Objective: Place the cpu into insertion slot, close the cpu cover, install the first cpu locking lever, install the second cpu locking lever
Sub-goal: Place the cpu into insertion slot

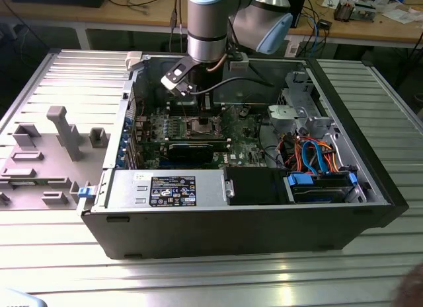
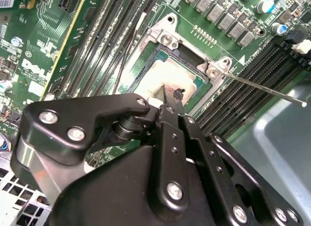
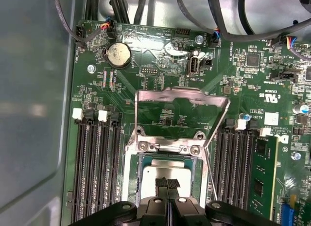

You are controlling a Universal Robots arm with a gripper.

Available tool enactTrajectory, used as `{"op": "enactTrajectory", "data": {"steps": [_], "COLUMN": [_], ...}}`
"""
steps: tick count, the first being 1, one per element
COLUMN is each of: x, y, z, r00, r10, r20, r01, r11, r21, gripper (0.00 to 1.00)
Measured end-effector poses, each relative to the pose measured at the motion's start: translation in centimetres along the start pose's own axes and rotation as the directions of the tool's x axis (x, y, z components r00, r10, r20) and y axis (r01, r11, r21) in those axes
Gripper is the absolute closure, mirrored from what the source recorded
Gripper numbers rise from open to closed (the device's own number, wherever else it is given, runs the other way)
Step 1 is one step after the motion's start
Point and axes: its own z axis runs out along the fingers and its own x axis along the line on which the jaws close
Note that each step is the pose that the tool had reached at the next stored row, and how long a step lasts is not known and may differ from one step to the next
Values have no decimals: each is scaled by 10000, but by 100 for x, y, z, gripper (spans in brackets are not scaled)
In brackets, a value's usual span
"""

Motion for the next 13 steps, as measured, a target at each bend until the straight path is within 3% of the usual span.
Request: {"op": "enactTrajectory", "data": {"steps": [7, 13], "x": [-4, -13], "y": [23, 26], "z": [-46, -199], "r00": [10000, 10000], "r10": [-1, -1], "r20": [-1, -1], "r01": [1, 1], "r11": [10000, 10000], "r21": [11, 13], "gripper": [89, 89]}}
